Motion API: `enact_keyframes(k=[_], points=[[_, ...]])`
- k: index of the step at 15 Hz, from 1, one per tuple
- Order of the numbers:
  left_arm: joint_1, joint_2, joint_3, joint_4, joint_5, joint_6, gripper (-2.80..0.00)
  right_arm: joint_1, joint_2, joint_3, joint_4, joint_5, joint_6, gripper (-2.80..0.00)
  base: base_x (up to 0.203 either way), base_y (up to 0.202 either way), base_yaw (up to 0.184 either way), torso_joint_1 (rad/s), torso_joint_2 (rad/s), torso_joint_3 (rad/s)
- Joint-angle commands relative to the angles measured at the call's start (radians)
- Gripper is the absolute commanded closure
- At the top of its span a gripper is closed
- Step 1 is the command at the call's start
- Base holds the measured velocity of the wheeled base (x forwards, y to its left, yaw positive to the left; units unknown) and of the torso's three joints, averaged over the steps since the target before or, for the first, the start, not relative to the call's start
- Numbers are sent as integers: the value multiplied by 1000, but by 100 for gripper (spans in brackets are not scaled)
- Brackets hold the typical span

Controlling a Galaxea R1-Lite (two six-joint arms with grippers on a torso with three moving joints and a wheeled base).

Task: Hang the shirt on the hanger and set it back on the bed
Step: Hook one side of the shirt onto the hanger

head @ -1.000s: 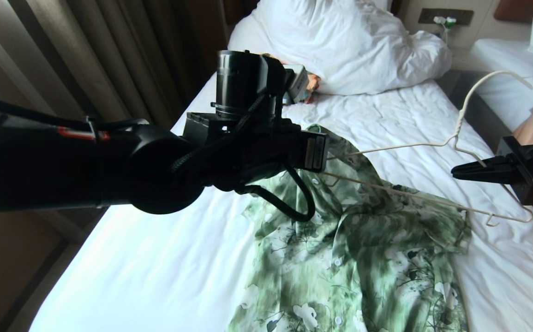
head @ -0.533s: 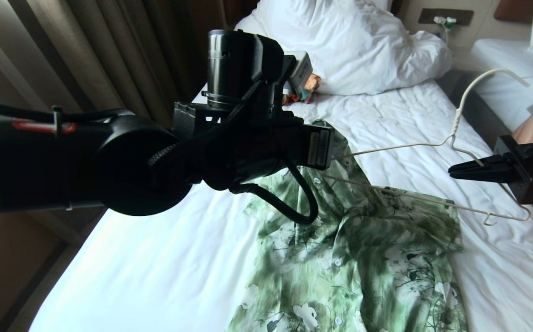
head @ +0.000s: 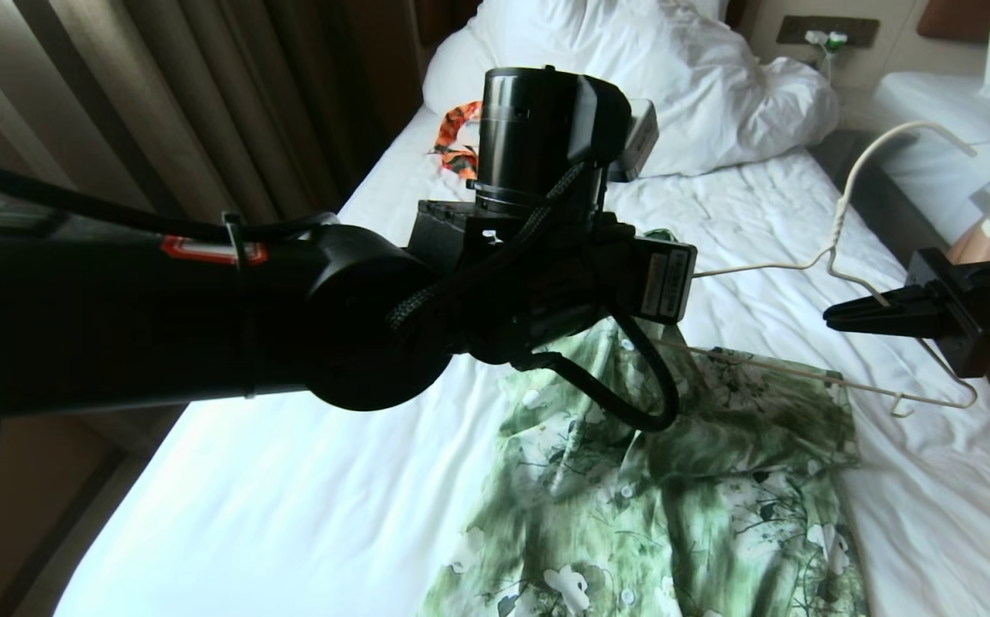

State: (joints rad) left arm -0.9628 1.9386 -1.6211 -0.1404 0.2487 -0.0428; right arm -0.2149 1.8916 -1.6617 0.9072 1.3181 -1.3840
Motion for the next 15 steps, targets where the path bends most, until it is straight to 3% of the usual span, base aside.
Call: enact_keyframes(k=[1,8,15], points=[[-25,23,-3,-5,1,-2,0,0,20,5,4,9,-9,0,0,0,0,0,0,0],[-92,63,-58,-24,0,-35,0,90,21,88,0,85,-24,0,0,0,0,0,0,0],[-198,19,9,-31,35,-62,0,172,55,105,-36,136,-21,0,0,0,0,0,0,0]])
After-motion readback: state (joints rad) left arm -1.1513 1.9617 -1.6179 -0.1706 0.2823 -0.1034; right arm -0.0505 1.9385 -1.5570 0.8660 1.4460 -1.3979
